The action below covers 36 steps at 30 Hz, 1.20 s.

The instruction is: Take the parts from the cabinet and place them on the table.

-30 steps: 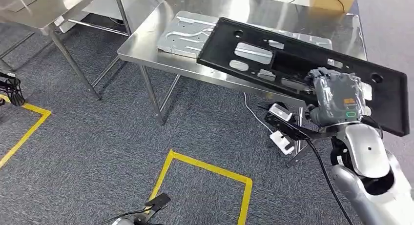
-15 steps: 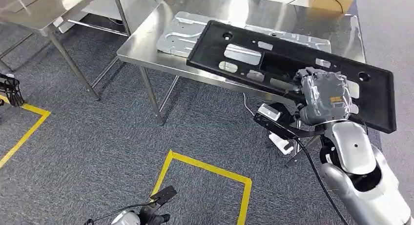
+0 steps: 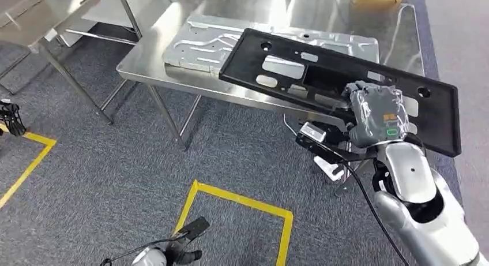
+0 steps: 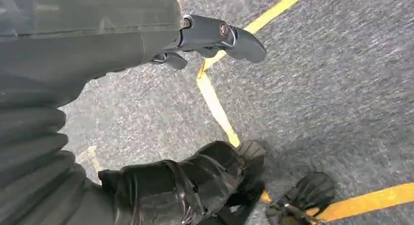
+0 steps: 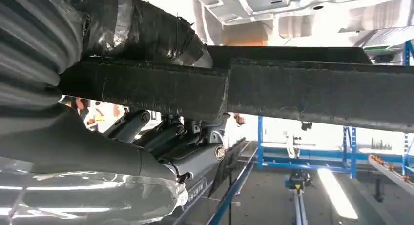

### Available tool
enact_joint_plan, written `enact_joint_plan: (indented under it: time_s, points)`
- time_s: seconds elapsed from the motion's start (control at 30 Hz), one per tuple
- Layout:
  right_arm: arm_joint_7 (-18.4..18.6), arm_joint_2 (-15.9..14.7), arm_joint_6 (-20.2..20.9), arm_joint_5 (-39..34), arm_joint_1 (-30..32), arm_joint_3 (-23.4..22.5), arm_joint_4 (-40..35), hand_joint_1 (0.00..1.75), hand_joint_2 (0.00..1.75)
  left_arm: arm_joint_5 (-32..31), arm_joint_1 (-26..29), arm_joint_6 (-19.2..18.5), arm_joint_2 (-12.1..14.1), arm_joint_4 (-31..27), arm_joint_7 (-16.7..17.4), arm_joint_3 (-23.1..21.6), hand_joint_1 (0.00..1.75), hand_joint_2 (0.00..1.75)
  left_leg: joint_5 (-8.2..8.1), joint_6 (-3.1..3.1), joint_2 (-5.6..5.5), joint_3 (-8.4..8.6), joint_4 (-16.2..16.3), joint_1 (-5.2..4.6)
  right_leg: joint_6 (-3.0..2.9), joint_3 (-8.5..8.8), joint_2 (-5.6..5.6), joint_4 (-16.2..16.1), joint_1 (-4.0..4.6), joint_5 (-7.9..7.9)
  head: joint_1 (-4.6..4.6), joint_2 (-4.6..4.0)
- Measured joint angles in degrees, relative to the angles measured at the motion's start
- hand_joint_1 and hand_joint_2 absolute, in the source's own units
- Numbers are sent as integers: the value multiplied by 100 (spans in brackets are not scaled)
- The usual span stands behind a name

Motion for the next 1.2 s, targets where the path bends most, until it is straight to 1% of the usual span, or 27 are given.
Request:
enact_joint_plan:
  time_s: [0.03,0.07,0.13,0.17,0.2,0.23,0.27,0.3,0.33,0.37,0.43,0.5,0.53,0.57,0.63,0.67,0.7,0.73,0.87,0.9,0.97,1.0,1.03,1.07,1.13,1.17,1.2]
  points:
    - [-2,0,-2,0,14,0,4,175,175,0,46,-19,4,-109,180,0,0,175,169,46,-5,-49,-53,-21,-22,26,16,0,31,-16,4,0]
    - [-4,0,-4,0,30,0,4,175,175,0,75,-39,11,-203,264,0,0,175,451,112,-11,26,-353,-55,-35,63,32,-1,59,-39,-2,0]
    - [-15,0,-7,0,31,0,4,175,175,0,74,-55,13,-341,353,0,0,175,1083,297,-46,367,-1297,-145,-46,155,46,-12,108,-84,2,0]
    - [-28,2,-7,0,38,2,9,175,175,-2,70,-57,37,-400,377,0,0,175,1057,416,-71,463,-1467,-155,-47,173,44,-53,82,-96,30,0]
    - [-39,2,-15,-2,9,2,15,175,175,0,77,-59,50,-441,395,0,0,175,1091,419,-78,526,-1608,-192,-17,173,62,-42,137,-92,70,0]
    - [-59,2,-18,-7,24,2,22,175,175,-2,79,-77,50,-496,408,0,0,175,1006,413,-73,582,-1711,-213,19,154,65,-58,64,-76,28,0]
    - [-68,4,-20,-13,47,13,35,175,175,-2,99,-74,50,-542,421,0,0,175,1011,404,-75,580,-1728,-231,47,160,62,-91,64,-66,-7,0]
    - [-72,4,-24,-13,59,22,50,175,175,-2,116,-74,50,-594,423,0,0,175,1023,405,-74,610,-1791,-226,74,186,58,-130,68,-56,-4,0]
    - [-87,2,-28,-13,71,28,54,175,175,-2,136,-74,48,-668,423,-2,0,175,1075,356,-61,724,-1963,-109,102,170,64,-142,93,-96,-7,0]
    - [-103,4,-42,-15,75,39,63,175,175,-2,142,-65,72,-697,425,-2,0,175,1088,339,-64,799,-2033,-129,125,172,35,-52,92,-121,16,0]
    - [-138,4,-87,-39,59,50,83,175,175,-11,143,-55,90,-760,430,-2,0,175,1073,364,-58,874,-2064,-116,171,-210,15,709,68,-440,31,0]
    - [-166,4,-101,-85,123,59,120,175,175,-39,207,-96,116,-885,487,-11,0,175,1014,369,-59,935,-2059,-116,219,-612,14,1355,32,-562,33,0]
    - [-170,4,-103,-94,159,72,153,175,175,2,263,-170,151,-1050,702,-26,0,175,976,361,-61,970,-2048,-112,244,-668,10,1351,14,-439,37,0]
    - [-173,4,-105,-96,168,88,175,175,175,81,359,-221,210,-1321,1006,-46,0,175,925,338,-61,1005,-2018,-98,265,-601,4,1100,-5,-202,42,0]
    - [-190,4,-107,-101,160,101,205,175,175,249,465,-229,341,-1817,1278,-98,0,175,785,270,-63,1074,-1922,-68,303,-224,-47,163,-46,387,42,0]
    - [-210,7,-111,-105,152,101,219,175,175,314,452,-190,384,-1853,1206,-103,0,175,721,215,-66,1077,-1901,-63,308,-170,-70,71,-30,250,35,0]
    - [-243,11,-116,-120,126,105,238,175,175,352,420,-151,415,-1849,1106,-105,0,175,675,172,-68,1024,-1820,-109,279,-76,-63,-31,-1,208,92,0]
    - [-267,18,-118,-127,106,107,254,175,175,385,417,-120,439,-1838,967,-105,0,175,674,142,-73,1007,-1853,-104,155,-94,-40,7,-3,143,74,0]
    - [-317,98,-118,-162,44,120,339,175,175,433,396,-72,487,-1711,555,-107,0,175,562,33,-63,1004,-1752,-80,6,-28,-11,-60,-14,62,9,0]
    - [-330,122,-118,-173,-20,142,378,175,175,439,349,-72,487,-1617,473,-107,0,175,466,9,-61,841,-1459,-78,-29,3,-16,-68,-13,35,-26,0]
    - [-363,184,-118,-197,-127,203,474,175,175,439,278,-63,485,-1451,357,-107,0,175,200,-11,-61,240,-524,-77,-68,69,-15,-68,-3,-30,-28,0]
    - [-383,217,-118,-219,-138,219,549,175,175,439,278,-59,481,-1344,305,-107,0,175,213,-7,-61,-29,-178,-77,-71,138,-12,-68,8,-83,-24,0]
    - [-413,251,-116,-225,-147,256,632,175,175,439,281,-59,474,-1258,272,-107,0,175,342,8,-61,-162,-103,-78,-74,213,-1,-69,21,-142,-26,0]
    - [-428,282,-116,-227,-148,295,693,175,175,439,284,-61,474,-1169,248,-107,0,175,594,35,-62,-185,-262,-82,-72,301,11,-69,34,-199,-28,0]
    - [-452,341,-118,-234,-167,321,756,175,175,439,272,-63,472,-1086,205,-107,0,175,1287,130,-71,12,-1088,-106,-66,489,26,-76,60,-322,-28,0]
    - [-454,369,-118,-234,-208,341,787,175,175,439,255,-63,474,-1043,194,-107,0,175,1523,207,-81,133,-1525,-145,-57,583,27,-93,63,-392,-22,0]
    - [-459,380,-125,-234,-254,372,824,175,175,437,233,-63,479,-955,187,-107,0,175,1440,248,-87,226,-1490,-183,-19,615,38,-135,87,-418,11,0]
